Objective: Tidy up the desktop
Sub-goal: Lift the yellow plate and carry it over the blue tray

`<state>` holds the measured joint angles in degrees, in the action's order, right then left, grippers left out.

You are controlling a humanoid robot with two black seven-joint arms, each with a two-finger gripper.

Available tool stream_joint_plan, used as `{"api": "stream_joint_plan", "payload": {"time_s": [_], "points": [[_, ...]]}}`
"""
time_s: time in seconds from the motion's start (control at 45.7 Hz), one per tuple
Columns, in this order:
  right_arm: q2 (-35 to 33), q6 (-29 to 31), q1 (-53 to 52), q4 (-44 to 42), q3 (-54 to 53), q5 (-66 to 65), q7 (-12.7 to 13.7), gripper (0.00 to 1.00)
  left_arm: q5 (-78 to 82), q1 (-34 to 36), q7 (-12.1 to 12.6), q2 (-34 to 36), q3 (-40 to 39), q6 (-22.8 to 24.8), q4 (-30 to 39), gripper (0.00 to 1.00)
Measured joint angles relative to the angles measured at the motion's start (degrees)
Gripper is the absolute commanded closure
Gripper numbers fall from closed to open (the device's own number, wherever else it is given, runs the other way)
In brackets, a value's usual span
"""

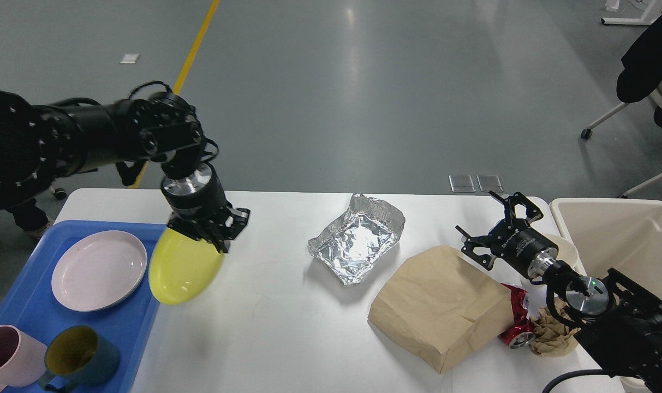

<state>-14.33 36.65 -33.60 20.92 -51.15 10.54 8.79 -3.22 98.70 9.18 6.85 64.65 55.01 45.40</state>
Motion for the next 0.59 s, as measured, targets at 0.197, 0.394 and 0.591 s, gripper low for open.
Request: {"api": "stream_joint_plan", "payload": {"time_s": [0.197, 0.394, 0.591], "points": [[0.0, 0.0, 0.0, 0.0, 0.0, 0.0, 0.0, 0.00, 1.2, 0.1, 0.4, 6.9, 7.9, 0.0, -6.1, 1.00], [0.0, 0.0, 0.0, 0.0, 0.0, 0.0, 0.0, 0.00, 1.7, -8.7, 0.7, 10.2, 11.0, 0.0, -18.4, 1.00], [0.0, 0.0, 0.0, 0.0, 0.0, 0.0, 0.0, 0.00, 1.7, -14.2, 0.7, 10.0, 10.8, 0.0, -21.3, 1.00]]}}
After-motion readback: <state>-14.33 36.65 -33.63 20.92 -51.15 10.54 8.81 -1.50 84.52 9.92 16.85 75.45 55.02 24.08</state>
